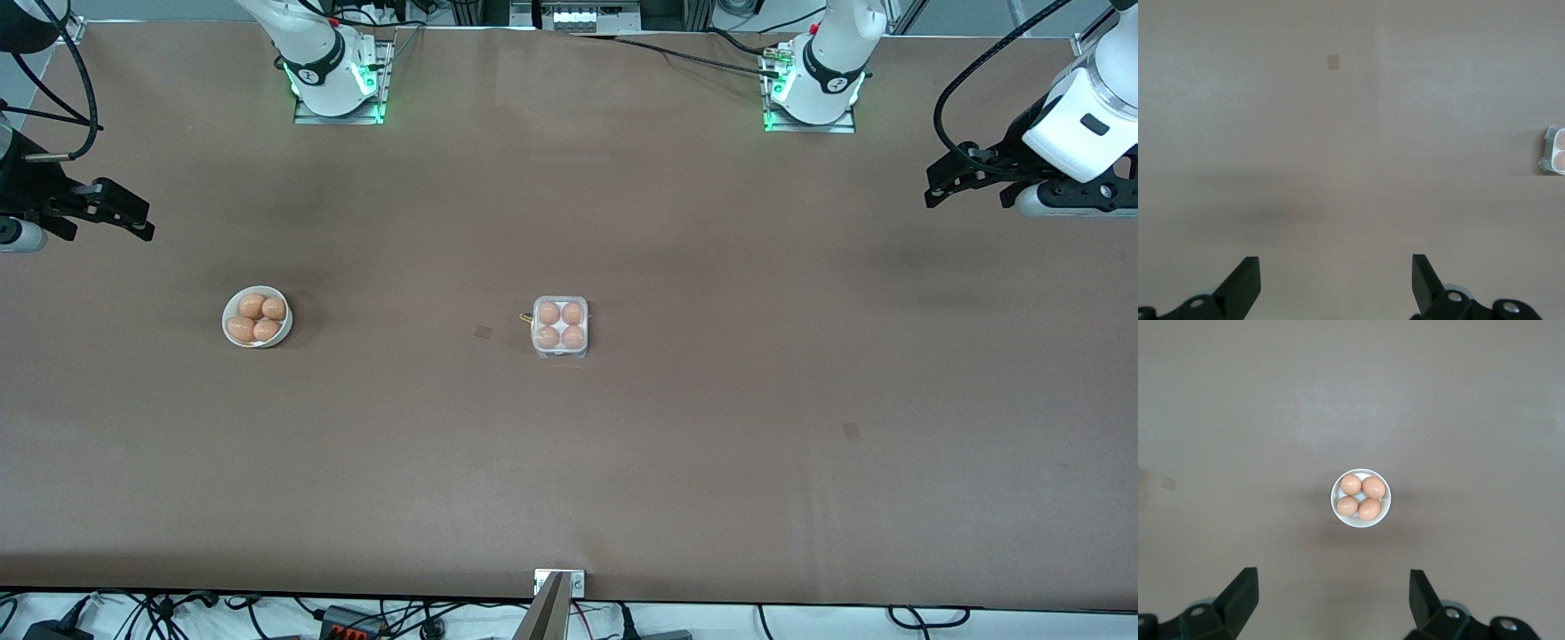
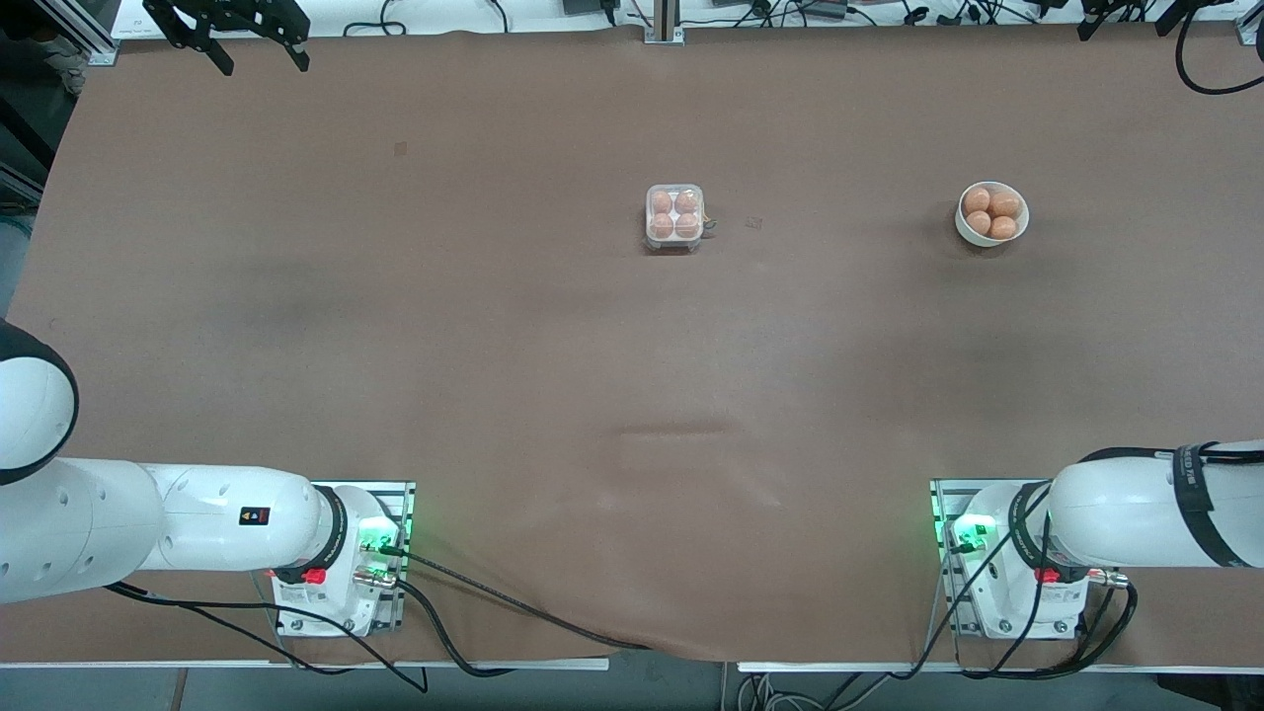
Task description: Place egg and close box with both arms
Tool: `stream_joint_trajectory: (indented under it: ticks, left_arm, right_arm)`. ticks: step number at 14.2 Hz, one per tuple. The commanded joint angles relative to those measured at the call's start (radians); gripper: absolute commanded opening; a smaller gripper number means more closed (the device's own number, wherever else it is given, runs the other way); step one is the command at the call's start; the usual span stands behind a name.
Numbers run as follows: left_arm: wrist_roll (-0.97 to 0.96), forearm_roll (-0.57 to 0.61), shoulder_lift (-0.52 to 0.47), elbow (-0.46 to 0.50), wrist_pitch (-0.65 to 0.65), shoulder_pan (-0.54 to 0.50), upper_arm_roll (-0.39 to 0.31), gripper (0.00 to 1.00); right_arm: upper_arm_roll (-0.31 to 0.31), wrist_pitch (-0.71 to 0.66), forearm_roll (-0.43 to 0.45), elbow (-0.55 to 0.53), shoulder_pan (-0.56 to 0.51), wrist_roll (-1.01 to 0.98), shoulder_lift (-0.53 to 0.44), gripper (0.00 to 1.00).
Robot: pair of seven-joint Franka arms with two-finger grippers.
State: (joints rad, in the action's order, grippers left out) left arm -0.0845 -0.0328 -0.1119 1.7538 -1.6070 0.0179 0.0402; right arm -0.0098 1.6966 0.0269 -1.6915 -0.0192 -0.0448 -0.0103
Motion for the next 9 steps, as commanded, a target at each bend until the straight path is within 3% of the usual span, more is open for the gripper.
stream_joint_trajectory:
  ticks: [1, 9]
  left_arm:
    - [0.022, 0.019, 0.005, -0.022, 0.024, 0.002, -0.005, 1.0]
    - [0.02, 0.017, 0.011, -0.036, 0.029, 0.002, -0.002, 1.0]
  right_arm:
    - [0.01, 0.005, 0.01, 0.003, -0.013, -0.015, -0.002, 1.0]
    - [0.01, 0.011, 0.011, 0.003, -0.013, -0.015, -0.002, 1.0]
